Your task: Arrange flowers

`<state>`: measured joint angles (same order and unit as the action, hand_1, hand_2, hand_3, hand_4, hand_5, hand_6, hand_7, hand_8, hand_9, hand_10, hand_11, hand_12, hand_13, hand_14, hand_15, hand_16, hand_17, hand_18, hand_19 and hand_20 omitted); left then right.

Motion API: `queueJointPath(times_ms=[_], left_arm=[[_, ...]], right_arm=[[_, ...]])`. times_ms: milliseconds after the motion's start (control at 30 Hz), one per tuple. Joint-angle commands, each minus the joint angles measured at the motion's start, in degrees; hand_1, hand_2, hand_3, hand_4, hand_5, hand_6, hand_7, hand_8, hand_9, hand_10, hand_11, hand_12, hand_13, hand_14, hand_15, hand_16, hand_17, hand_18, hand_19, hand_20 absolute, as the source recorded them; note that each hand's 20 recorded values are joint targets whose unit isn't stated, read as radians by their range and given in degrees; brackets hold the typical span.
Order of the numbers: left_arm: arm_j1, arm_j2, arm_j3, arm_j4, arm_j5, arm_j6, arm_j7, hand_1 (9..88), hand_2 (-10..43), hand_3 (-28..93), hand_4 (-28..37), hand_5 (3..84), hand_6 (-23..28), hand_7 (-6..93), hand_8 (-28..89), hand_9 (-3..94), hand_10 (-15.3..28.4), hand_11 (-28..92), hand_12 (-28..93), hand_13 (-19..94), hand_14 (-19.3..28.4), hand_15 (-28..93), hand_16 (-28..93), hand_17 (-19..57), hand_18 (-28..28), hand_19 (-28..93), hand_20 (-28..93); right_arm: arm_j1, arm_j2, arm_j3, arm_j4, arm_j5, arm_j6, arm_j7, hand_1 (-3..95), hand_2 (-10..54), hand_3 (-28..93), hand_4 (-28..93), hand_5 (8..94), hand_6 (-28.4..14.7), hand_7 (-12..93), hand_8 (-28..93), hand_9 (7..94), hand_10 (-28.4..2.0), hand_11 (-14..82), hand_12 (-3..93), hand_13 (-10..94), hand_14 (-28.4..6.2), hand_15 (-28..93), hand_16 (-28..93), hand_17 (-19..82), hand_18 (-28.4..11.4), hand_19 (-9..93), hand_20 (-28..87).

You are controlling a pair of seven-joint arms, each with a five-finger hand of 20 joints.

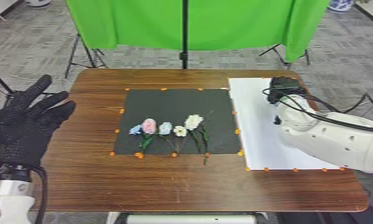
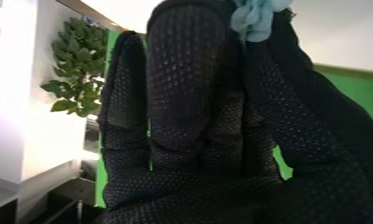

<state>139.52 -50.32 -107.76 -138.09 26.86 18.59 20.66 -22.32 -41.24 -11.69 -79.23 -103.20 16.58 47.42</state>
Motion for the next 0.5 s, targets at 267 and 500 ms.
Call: queueJointPath(times_ms=[267, 500], left_arm=[[0.62, -0.98, -0.26, 0.01, 0.09, -0.06, -1.53, 21.4, 9.2, 77, -28.2, 31.8, 7.4, 17.2, -11, 33.6, 21.3, 32, 11, 26, 28.4, 61, -12, -7.0, 26.2, 60, 25], [-0.46, -0.87, -0.17, 0.48, 0.28, -0.50, -2.86, 21.4, 9.2, 77, -28.3, 31.8, 7.3, 17.1, -11, 33.8, 21.4, 32, 11, 26, 28.4, 61, -12, -7.1, 26.3, 60, 25]], right_arm=[[0.96, 1.59, 2.92, -13.86, -5.78, 5.13, -3.13, 55.6, -9.5, 71, -28, 81.1, 4.7, 32, 0, 93.7, -3.9, 14.1, 31.5, 85, -0.1, 51, 26, 39, -13.5, 86, 6], [-2.28, 1.29, 2.81, -20.82, -6.83, 8.32, -4.72, 55.5, -9.5, 71, -28, 81.0, 4.4, 31, 1, 93.7, -4.1, 14.0, 31.4, 85, -0.4, 51, 26, 39, -13.7, 87, 6]])
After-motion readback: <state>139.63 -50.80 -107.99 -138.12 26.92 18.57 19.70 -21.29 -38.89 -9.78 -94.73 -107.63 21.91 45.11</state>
